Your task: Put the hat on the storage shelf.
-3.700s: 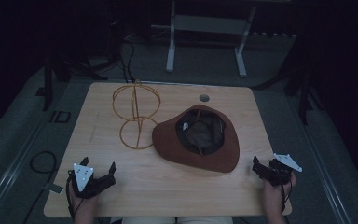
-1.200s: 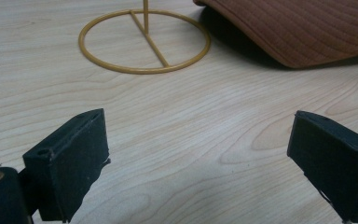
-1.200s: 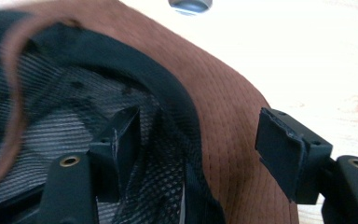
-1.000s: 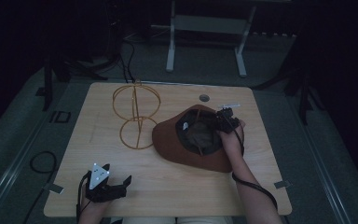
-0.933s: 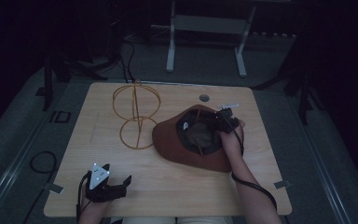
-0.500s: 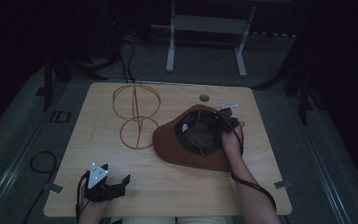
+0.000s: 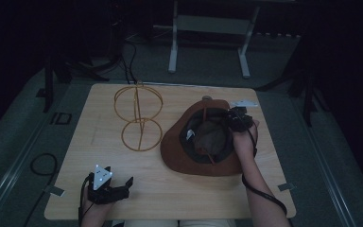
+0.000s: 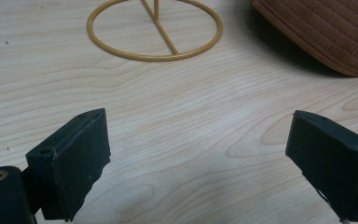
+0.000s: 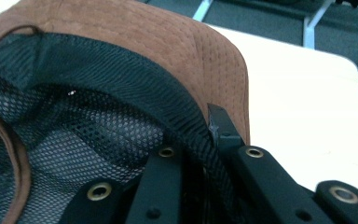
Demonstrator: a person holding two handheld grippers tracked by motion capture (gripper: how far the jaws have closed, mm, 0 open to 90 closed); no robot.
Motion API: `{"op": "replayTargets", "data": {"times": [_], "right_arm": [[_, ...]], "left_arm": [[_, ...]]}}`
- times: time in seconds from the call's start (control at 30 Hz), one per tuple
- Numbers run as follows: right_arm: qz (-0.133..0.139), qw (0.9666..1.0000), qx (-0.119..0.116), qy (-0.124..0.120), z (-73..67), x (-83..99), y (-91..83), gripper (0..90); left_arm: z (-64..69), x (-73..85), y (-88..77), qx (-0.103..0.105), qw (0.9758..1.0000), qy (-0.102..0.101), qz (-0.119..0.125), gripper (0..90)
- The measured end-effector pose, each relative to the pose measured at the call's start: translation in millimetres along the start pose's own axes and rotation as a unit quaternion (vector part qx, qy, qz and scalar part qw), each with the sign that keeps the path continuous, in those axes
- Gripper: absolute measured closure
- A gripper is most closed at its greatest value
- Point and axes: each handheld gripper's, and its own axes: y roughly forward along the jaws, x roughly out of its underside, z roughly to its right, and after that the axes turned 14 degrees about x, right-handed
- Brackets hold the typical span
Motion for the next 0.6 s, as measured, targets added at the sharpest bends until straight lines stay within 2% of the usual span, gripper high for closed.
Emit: {"op": "replayTargets", "data": {"times": [0.07, 0.23, 0.3, 0.4, 0.5, 0.6], "right_arm": [[0.006, 1.0000, -0.002, 0.005, 2.3, 0.8, -7.4, 84.8], [0.026, 0.9996, -0.001, 0.011, 7.2, 5.8, -27.1, 84.8], [0.030, 0.9995, 0.001, 0.008, 8.4, 7.3, -32.8, 84.7], [0.032, 0.9994, -0.008, 0.009, 11.1, 9.7, -41.4, 84.8], [0.039, 0.9992, -0.011, 0.008, 11.8, 11.9, -48.5, 84.8], [0.048, 0.9988, -0.011, 0.006, 13.7, 14.5, -56.4, 84.7]], "left_arm": [[2.3, -4.4, -1.1, 0.010, 0.9999, -0.002, 0.005, 7.5], [16.1, -20.1, -1.6, 0.026, 0.9994, 0.025, 0.003, 7.9], [20.6, -26.8, -0.5, 0.036, 0.9989, 0.030, 0.004, 8.0], [27.1, -37.3, 2.9, 0.053, 0.9980, 0.036, 0.001, 10.9], [34.2, -48.1, 8.1, 0.062, 0.9971, 0.043, -0.009, 11.0], [38.9, -58.8, 12.3, 0.075, 0.9962, 0.038, -0.022, 11.1]]}}
